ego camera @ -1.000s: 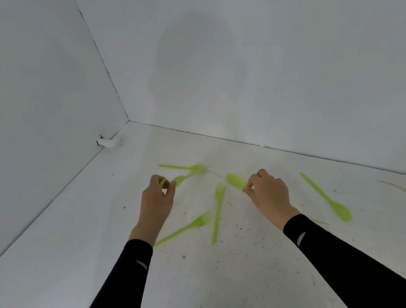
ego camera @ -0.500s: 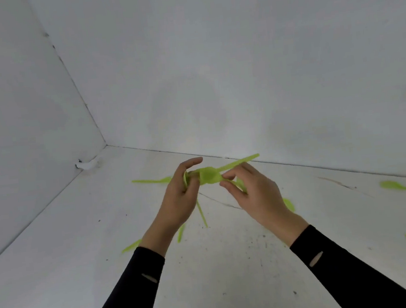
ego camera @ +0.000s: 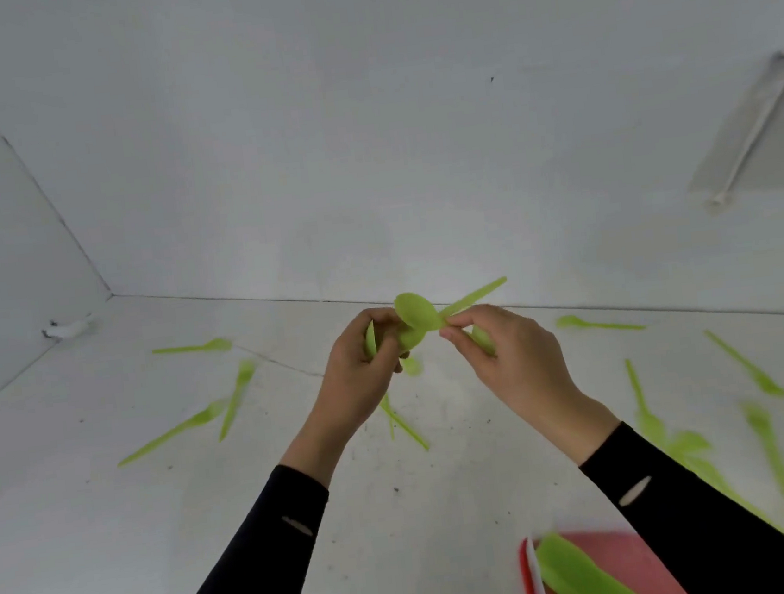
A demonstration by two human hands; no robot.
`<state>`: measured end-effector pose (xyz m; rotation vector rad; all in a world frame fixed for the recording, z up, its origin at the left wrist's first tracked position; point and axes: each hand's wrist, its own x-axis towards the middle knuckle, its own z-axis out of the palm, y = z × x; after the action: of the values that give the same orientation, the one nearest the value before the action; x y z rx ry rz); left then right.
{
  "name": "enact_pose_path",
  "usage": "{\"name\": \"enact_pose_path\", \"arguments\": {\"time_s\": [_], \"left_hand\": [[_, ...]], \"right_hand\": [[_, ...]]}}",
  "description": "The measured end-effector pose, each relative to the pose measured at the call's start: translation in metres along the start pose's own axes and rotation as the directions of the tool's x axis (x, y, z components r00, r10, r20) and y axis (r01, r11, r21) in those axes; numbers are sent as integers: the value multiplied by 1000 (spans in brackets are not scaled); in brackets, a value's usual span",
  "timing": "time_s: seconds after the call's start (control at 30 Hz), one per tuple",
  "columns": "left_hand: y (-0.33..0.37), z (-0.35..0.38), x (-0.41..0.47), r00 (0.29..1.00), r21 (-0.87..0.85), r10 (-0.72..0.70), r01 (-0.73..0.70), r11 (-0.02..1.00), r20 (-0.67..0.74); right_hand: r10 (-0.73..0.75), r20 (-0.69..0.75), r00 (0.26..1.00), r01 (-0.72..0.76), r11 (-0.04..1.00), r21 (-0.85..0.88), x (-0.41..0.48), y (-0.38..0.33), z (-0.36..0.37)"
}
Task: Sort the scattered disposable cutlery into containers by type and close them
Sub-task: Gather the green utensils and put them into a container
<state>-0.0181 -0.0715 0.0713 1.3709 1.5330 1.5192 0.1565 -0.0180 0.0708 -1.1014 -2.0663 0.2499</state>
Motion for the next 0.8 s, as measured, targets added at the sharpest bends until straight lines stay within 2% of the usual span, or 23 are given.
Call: {"name": "enact_pose_path", "arguments": {"time_s": [0.1, 0.17, 0.27, 0.4, 0.6, 0.7, 0.8], "left_hand": [[8, 33, -22, 998, -69, -8, 4, 998, -62], [10, 53, -34, 989, -165, -42, 19, 986, -140], [12, 81, -54, 975, -238, -92, 42, 970, -204], [20, 119, -87, 985, -428, -145, 92, 899, -93], [28, 161, -116, 956, -460, -286, 228, 858, -60], [32, 185, -133, 969, -444, -246, 218, 869, -6], [34, 197, -141, 978, -443, -201, 153, 883, -64]], "right_hand": [[77, 148, 986, -78, 997, 4, -28, 20, -30], [64, 219, 974, -58, 998, -36, -46, 28, -45], [42, 222, 974, -36, 999, -30, -71, 37, -64], [107, 212, 971, -123, 991, 61, -102, 48, -88], [135, 266, 954, -152, 987, 44, -141, 55, -101], [178, 300, 937, -200, 979, 43, -152, 56, -109], [155, 302, 941, -191, 977, 94, -161, 60, -114]]}}
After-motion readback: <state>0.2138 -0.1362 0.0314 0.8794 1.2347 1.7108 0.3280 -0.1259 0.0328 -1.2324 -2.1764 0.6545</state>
